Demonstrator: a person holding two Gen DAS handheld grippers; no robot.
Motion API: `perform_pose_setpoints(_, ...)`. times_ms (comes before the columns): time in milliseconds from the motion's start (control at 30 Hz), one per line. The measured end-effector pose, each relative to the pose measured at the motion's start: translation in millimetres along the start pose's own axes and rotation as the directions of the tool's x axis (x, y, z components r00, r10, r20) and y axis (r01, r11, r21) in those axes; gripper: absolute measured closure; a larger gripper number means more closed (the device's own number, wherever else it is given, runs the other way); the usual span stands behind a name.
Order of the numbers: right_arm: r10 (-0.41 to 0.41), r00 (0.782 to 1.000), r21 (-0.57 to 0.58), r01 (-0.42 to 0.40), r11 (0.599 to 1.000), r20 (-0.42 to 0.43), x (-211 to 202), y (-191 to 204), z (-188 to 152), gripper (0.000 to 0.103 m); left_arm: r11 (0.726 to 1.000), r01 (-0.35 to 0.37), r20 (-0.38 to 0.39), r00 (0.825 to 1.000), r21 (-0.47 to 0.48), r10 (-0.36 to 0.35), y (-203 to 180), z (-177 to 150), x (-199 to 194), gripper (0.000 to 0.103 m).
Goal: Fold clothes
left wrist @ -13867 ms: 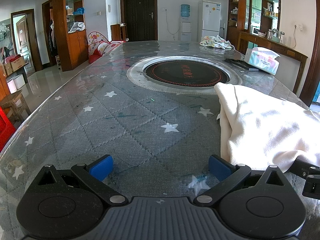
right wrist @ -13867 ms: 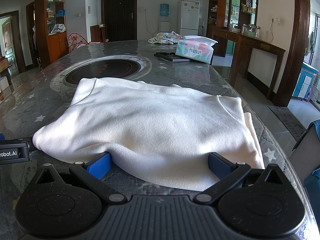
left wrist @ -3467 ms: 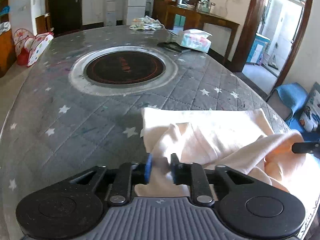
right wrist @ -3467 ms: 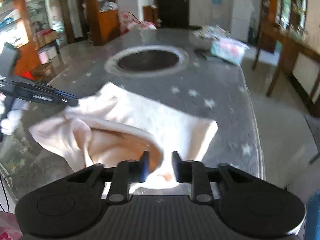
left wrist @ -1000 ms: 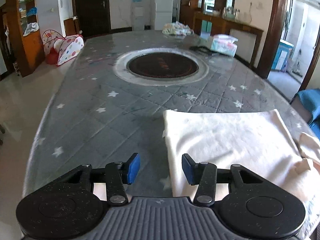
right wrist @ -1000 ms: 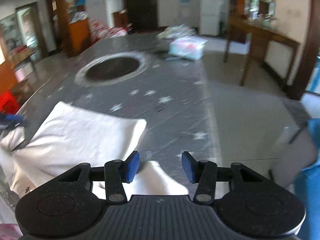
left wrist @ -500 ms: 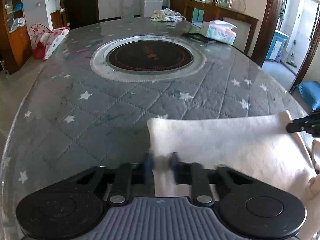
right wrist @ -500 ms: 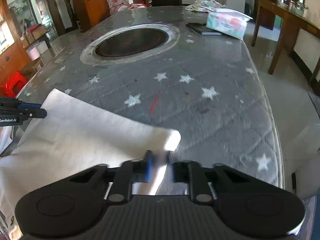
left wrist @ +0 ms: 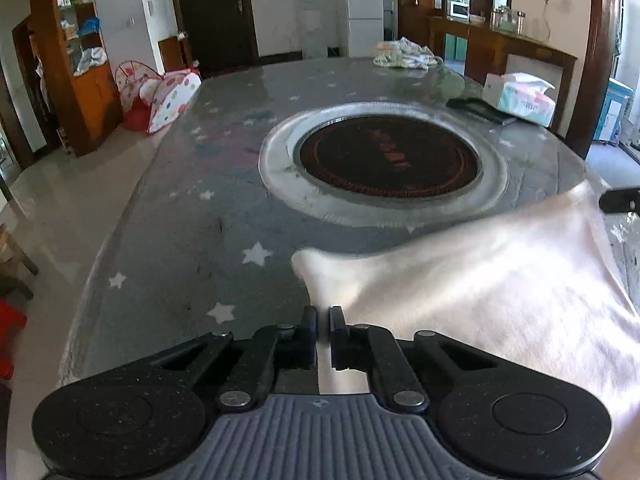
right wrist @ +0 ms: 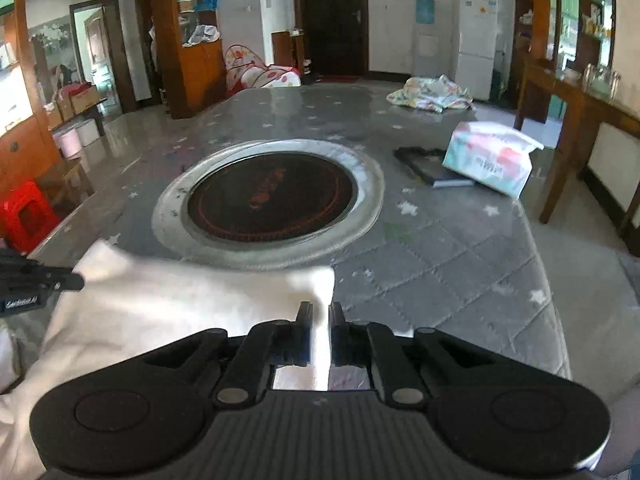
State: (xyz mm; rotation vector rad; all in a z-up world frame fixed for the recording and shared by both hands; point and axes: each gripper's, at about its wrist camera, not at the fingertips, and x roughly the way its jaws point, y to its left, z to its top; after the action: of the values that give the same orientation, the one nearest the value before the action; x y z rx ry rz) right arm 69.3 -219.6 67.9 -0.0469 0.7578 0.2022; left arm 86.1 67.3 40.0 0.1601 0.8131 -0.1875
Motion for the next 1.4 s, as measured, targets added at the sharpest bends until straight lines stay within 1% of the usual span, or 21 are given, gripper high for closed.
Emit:
perform_pose_setpoints(67, 0.011, 1.0, -0.025, -0.011, 1.0, 0.001, -8.4, 2.9, -1.5, 0.094, 1.0, 0.014, -0.002, 1.0, 0.008, -0.014, 2.0, -6.1, -5.7, 0.092)
perform_pose_setpoints(167, 0.051, 0.999, -0.07, -0.052, 0.996, -0.016, -29.5, 9.5, -9.3, 0.093, 0.999, 0.037, 0.002, 0.999, 0.032, -0.037, -0.3, -19.9, -24.7, 0.092)
perform_pose_setpoints(267, 0.109, 0.992, -0.107, -0.115, 0.988, -0.059, -53.9, 19.7, -25.5, 0.09, 0.993, 0.099, 0.004, 0.995, 0.059, -0.1, -9.2, -37.1, -48.0, 0.092)
perform_pose_setpoints(300, 0.126, 0.989, -0.122, -0.134, 0.983, -0.074, -61.3, 24.3, -32.4, 0.087, 0.99, 0.124, 0.003, 0.992, 0.073, -0.125, -14.5, -43.7, -56.1, 0.092)
perform_pose_setpoints(333, 0.14, 0.986, -0.14, -0.152, 0.978, -0.09, -67.9, 30.1, -40.9, 0.084, 0.985, 0.149, 0.002, 0.989, 0.087, -0.15, -19.8, -50.4, -64.1, 0.092)
perform_pose_setpoints(433, 0.193, 0.97, -0.228, -0.224, 0.948, -0.148, -89.0, 55.4, -74.0, 0.083, 0.966, 0.22, -0.006, 0.975, 0.138, -0.222, -39.1, -71.6, -85.6, 0.092)
perform_pose_setpoints(500, 0.214, 0.961, -0.262, -0.256, 0.931, -0.177, -97.2, 69.4, -91.2, 0.083, 0.95, 0.256, -0.007, 0.966, 0.179, -0.259, -53.7, -85.5, -97.5, 0.092)
perform_pose_setpoints(567, 0.224, 0.955, -0.289, -0.274, 0.917, -0.192, -104.0, 81.7, -105.9, 0.082, 0.936, 0.279, -0.004, 0.959, 0.213, -0.284, -67.3, -97.6, -107.3, 0.092)
perform_pose_setpoints(633, 0.218, 0.958, -0.339, -0.271, 0.901, -0.188, -113.1, 96.6, -122.0, 0.082, 0.922, 0.299, -0.006, 0.952, 0.246, -0.307, -78.8, -108.7, -114.3, 0.092)
perform_pose_setpoints(767, 0.204, 0.961, -0.382, -0.263, 0.886, -0.189, -124.9, 111.7, -146.0, 0.081, 0.891, 0.314, -0.016, 0.945, 0.326, -0.327, -95.8, -130.3, -121.4, 0.092)
perform_pose_setpoints(867, 0.191, 0.961, -0.404, -0.259, 0.877, -0.201, -128.4, 117.9, -162.7, 0.081, 0.875, 0.295, -0.01, 0.949, 0.383, -0.316, -101.7, -145.7, -123.6, 0.093)
perform_pose_setpoints(933, 0.213, 0.957, -0.378, -0.274, 0.884, -0.196, -133.5, 114.0, -165.9, 0.081, 0.862, 0.278, -0.003, 0.952, 0.423, -0.305, -102.3, -150.9, -128.8, 0.093)
perform_pose_setpoints(1000, 0.238, 0.956, -0.315, -0.283, 0.906, -0.172, -141.7, 101.9, -159.3, 0.081, 0.861, 0.281, -0.008, 0.952, 0.425, -0.307, -97.8, -149.7, -130.7, 0.093)
perform_pose_setpoints(1100, 0.225, 0.968, -0.217, -0.244, 0.945, -0.109, -154.1, 73.7, -145.1, 0.081, 0.863, 0.282, -0.011, 0.952, 0.42, -0.306, -90.5, -146.4, -133.0, 0.091)
perform_pose_setpoints(1200, 0.161, 0.985, -0.148, -0.169, 0.975, -0.065, -157.3, 46.8, -135.3, 0.081, 0.873, 0.278, 0.007, 0.952, 0.401, -0.307, -86.7, -139.3, -135.4, 0.09)
perform_pose_setpoints(1300, 0.059, 0.996, -0.094, -0.066, 0.993, -0.066, -145.9, 20.9, -131.4, 0.081, 0.874, 0.292, 0.029, 0.944, 0.388, -0.328, -90.9, -130.0, -136.8, 0.089)
perform_pose_setpoints(1367, 0.033, 0.996, -0.065, -0.039, 0.997, -0.086, -134.5, 10.0, -132.9, 0.081, 0.867, 0.308, 0.036, 0.936, 0.391, -0.349, -98.6, -126.8, -138.0, 0.085)
perform_pose_setpoints(1400, 0.021, 0.996, -0.055, -0.026, 0.998, -0.092, -129.5, 6.1, -133.7, 0.081, 0.862, 0.318, 0.038, 0.932, 0.394, -0.361, -102.9, -125.7, -138.8, 0.081)
